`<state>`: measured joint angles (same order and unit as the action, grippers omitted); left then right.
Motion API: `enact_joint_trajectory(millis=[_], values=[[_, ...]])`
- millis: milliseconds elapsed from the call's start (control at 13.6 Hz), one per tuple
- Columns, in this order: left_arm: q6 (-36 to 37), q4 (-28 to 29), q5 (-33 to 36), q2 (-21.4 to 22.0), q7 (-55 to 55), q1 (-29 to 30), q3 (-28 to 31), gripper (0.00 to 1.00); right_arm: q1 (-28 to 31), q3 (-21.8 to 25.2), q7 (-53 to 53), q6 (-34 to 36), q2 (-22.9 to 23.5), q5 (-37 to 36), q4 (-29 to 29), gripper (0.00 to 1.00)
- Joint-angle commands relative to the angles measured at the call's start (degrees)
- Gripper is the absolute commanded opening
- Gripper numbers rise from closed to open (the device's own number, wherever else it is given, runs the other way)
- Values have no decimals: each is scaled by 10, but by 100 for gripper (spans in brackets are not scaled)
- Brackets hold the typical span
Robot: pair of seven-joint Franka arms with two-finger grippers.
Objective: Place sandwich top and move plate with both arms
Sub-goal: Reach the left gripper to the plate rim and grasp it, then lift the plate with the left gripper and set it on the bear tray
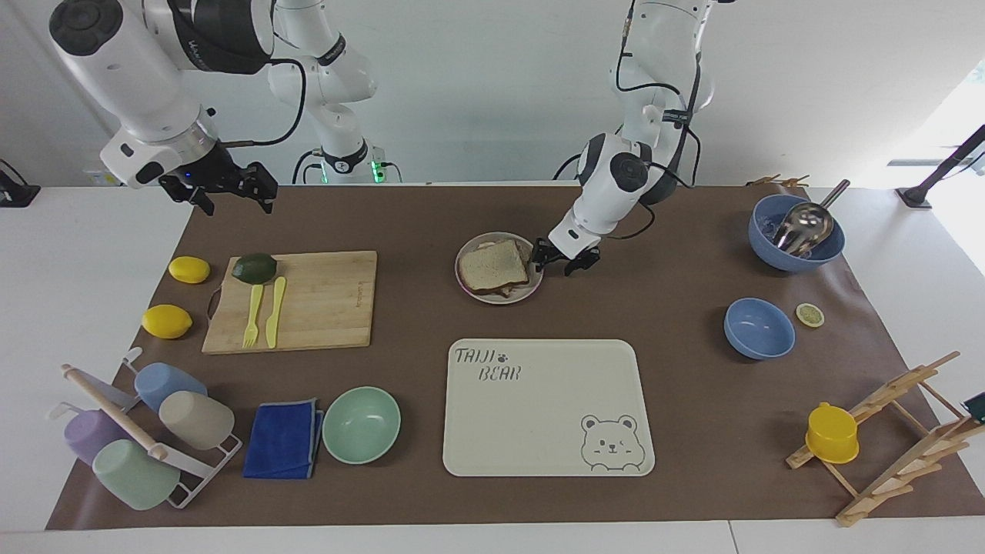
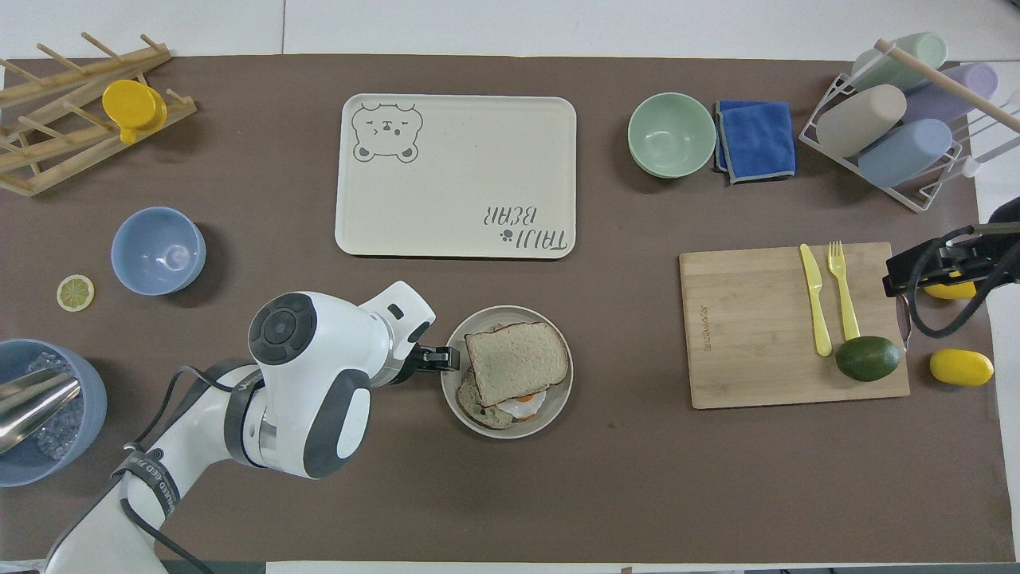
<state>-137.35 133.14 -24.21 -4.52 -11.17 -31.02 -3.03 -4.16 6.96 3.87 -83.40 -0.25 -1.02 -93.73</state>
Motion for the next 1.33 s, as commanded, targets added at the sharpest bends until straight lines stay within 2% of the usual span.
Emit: enact_joint_trajectory(millis=[0, 221, 294, 442, 589, 957, 1104, 1252], values=[[-20, 14, -16, 4, -2, -12, 7, 68, -4, 9, 2, 6, -6, 15, -2, 100], [-22, 15, -16, 1, -2, -22, 7, 56, -4, 8, -2, 4, -13, 15, -7, 100], [-30, 19, -17, -1, -2, -24, 7, 49, -5, 9, -2, -1, -12, 15, -5, 100], [-34, 20, -17, -2, -2, -32, 7, 30, -2, 9, -2, 0, -12, 15, -5, 100], [-33, 20, -21, -2, -2, -33, 7, 0, 2, 7, -1, -2, -12, 16, -4, 100], [2, 8, -22, 8, 3, -6, 8, 0, 1, 7, 1, 4, -14, 16, -6, 100], [66, -46, -22, 16, 3, 26, 12, 0, 1, 7, 1, 4, -14, 16, -6, 100], [154, -135, -21, 0, 4, 81, 12, 0, 1, 6, 1, 4, -14, 16, -6, 100]])
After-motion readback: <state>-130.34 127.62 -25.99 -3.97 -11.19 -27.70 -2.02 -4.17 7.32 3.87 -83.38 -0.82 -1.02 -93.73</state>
